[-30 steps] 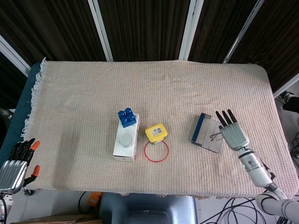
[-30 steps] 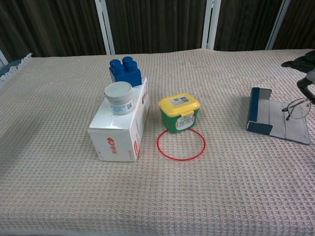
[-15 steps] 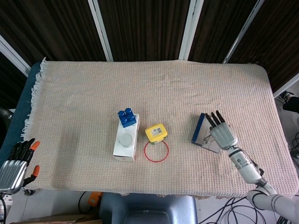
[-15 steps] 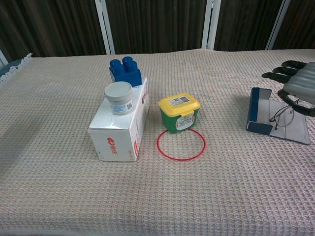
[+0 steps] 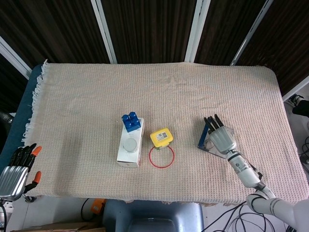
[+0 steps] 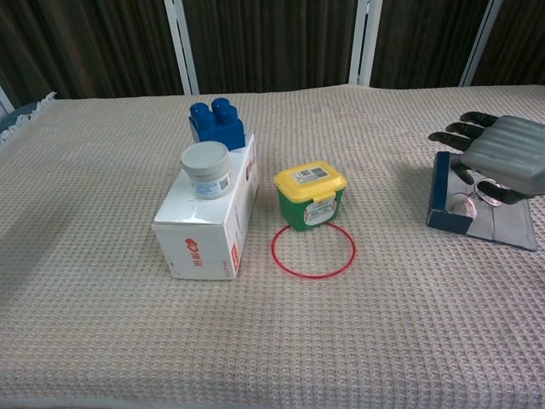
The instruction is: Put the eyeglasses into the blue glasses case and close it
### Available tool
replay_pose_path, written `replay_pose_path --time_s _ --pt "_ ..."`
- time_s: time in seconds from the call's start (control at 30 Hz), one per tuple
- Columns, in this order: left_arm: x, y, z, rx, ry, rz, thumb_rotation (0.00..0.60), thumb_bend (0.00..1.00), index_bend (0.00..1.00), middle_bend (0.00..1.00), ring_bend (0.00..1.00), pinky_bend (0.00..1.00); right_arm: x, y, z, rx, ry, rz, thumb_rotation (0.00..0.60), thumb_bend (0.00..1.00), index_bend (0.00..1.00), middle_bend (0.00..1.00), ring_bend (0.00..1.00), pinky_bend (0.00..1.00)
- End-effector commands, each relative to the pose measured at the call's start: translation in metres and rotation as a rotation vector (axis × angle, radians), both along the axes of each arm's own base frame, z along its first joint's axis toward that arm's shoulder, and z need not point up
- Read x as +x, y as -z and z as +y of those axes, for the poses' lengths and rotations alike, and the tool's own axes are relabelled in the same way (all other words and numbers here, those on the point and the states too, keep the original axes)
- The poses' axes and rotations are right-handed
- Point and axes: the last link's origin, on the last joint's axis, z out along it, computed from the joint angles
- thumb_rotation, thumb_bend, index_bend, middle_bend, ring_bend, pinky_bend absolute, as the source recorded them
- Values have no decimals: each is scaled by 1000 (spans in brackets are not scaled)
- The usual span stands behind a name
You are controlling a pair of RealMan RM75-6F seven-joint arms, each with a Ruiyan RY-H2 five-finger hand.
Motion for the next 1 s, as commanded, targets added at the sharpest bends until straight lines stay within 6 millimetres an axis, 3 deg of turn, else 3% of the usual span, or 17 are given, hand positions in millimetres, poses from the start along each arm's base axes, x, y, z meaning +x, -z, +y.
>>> replay_pose_path --time_s 0.03,0.23,0.37,0.47,0.7,1.0 --pt "0 0 0 1 0 -1 600 445 0 0 0 34 2 2 -1 1 -6 3 600 629 572 117 0 0" --pt "0 -1 -1 5 2 -3 600 445 0 0 0 34 5 1 -2 -19 -14 -19 600 606 527 116 0 0" --pt "0 -2 -2 6 2 -5 600 445 0 0 0 34 2 -9 -1 -43 -6 -56 600 380 476 115 0 0" --pt "0 -2 -2 7 4 -6 600 445 0 0 0 34 -2 -20 0 -71 -3 -82 600 307 446 114 0 0" --pt "1 -1 -1 3 4 -5 600 444 0 0 0 34 -19 -33 -6 -120 49 -109 600 263 344 76 0 0" --pt "1 1 0 -1 0 1 600 444 0 0 0 34 -30 -17 -10 -111 77 -116 600 252 211 22 0 0"
